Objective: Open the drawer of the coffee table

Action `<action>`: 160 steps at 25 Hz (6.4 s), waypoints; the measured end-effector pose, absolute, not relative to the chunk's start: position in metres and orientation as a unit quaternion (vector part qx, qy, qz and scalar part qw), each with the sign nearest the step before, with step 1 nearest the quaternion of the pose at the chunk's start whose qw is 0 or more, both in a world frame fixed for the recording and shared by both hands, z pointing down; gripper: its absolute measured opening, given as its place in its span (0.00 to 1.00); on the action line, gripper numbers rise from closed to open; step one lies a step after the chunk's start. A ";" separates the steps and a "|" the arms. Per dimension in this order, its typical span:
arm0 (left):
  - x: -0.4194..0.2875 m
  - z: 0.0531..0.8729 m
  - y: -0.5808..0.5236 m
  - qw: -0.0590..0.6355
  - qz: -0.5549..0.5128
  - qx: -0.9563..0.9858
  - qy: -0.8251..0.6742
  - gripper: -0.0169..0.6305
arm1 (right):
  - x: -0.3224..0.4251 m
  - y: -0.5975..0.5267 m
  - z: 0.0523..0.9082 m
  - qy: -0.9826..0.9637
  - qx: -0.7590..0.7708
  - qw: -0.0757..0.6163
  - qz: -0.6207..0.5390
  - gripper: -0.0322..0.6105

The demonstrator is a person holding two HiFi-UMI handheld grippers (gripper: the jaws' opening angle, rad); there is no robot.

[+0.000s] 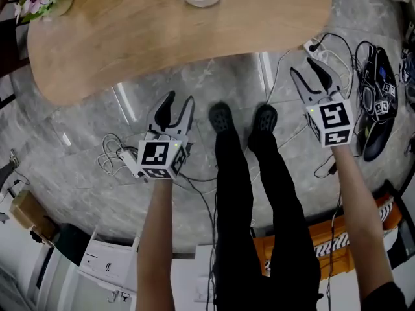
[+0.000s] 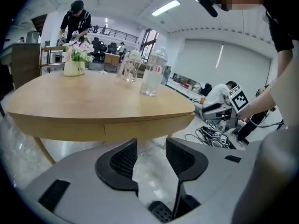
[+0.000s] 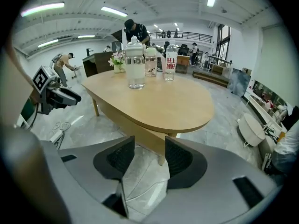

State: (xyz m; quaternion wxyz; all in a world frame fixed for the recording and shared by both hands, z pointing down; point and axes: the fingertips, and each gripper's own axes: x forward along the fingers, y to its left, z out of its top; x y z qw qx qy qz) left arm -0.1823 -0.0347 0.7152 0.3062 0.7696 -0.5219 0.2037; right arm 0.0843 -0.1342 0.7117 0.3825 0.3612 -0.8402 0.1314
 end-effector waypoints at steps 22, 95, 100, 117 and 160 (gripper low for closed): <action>-0.255 0.793 -0.100 0.318 0.226 0.705 -0.592 0.67 | 0.093 -0.173 0.774 -0.806 0.356 0.463 0.101 0.44; -0.198 0.801 0.010 0.370 0.278 0.671 -0.579 0.67 | 0.112 -0.059 0.777 -0.776 0.348 0.509 0.133 0.40; -0.195 0.806 0.022 0.379 0.284 0.666 -0.576 0.67 | 0.116 -0.050 0.782 -0.773 0.343 0.517 0.134 0.39; -0.190 0.824 0.028 0.382 0.300 0.656 -0.577 0.67 | 0.117 -0.046 0.798 -0.765 0.334 0.532 0.140 0.39; -0.075 0.365 0.001 0.257 0.125 0.720 -0.632 0.67 | 0.133 -0.069 0.370 -0.854 0.409 0.267 0.181 0.40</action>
